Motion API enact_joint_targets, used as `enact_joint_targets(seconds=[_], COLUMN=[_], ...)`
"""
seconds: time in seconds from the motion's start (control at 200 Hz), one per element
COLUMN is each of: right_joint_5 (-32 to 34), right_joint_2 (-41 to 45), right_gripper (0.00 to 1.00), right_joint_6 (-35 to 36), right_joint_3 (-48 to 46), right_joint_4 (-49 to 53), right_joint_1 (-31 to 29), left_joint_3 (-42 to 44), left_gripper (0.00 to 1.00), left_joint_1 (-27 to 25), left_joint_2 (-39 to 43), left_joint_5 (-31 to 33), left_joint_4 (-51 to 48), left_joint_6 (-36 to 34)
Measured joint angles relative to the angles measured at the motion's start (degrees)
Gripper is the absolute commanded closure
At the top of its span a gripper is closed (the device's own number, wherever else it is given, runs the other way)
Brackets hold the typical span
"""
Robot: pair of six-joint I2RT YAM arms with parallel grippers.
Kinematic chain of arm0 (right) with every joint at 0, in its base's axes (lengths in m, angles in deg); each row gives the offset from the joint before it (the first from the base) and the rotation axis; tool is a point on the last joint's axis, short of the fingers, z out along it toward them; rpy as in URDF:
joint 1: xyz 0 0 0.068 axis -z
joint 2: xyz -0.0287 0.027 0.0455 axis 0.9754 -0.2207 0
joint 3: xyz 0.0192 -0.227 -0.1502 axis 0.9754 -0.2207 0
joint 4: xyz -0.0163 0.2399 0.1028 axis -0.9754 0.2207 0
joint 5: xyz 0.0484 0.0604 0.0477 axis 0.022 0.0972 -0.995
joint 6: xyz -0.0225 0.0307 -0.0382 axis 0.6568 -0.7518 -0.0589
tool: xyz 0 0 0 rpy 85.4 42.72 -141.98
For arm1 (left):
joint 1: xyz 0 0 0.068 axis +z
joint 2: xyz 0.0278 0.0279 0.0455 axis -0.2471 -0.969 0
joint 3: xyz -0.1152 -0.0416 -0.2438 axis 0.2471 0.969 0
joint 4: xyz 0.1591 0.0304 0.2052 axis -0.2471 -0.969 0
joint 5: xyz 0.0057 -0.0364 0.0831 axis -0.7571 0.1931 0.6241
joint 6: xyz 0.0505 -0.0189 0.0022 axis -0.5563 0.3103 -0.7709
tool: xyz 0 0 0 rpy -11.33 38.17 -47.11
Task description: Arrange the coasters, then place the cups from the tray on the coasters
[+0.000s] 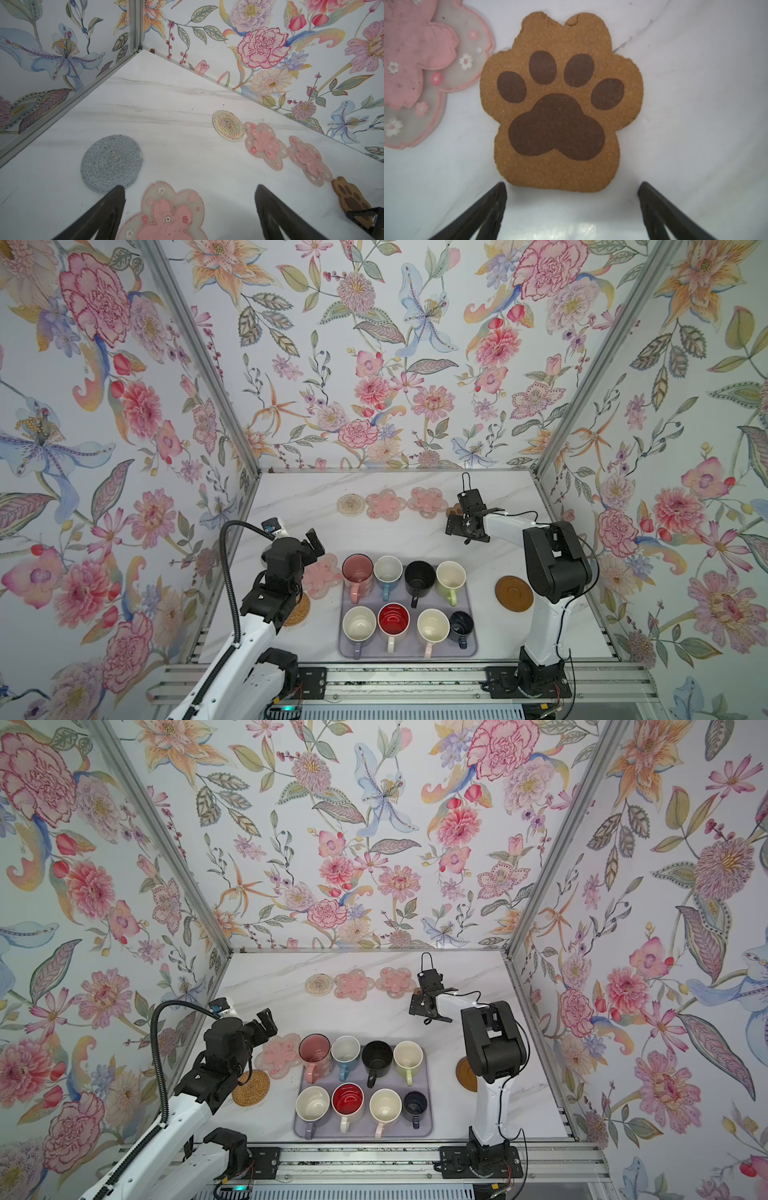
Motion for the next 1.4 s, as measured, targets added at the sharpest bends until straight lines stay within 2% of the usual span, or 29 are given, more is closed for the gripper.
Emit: enact_joint_targets(seconds=[0.681,1.396], right_joint_5=[2.10,-3.67], right_joint_2=[-4.33,-8.96], right_gripper=[0.01,0.01], right_joint_6=[-1.07,8.04], right_joint_3=[5.75,13.05], right_joint_4=[0.22,1.14], right_joint_1=[0.63,4.37], left_joint_3=[0.00,0.00], left_gripper=[0.01,0.01], left_joint_1=[0.15,0.48], left_joint_2=[0.28,0.31], left_joint_5=[0.00,-0.02], left_joint_4=[-0.02,-0.02], left_joint_6=[0.00,0.04])
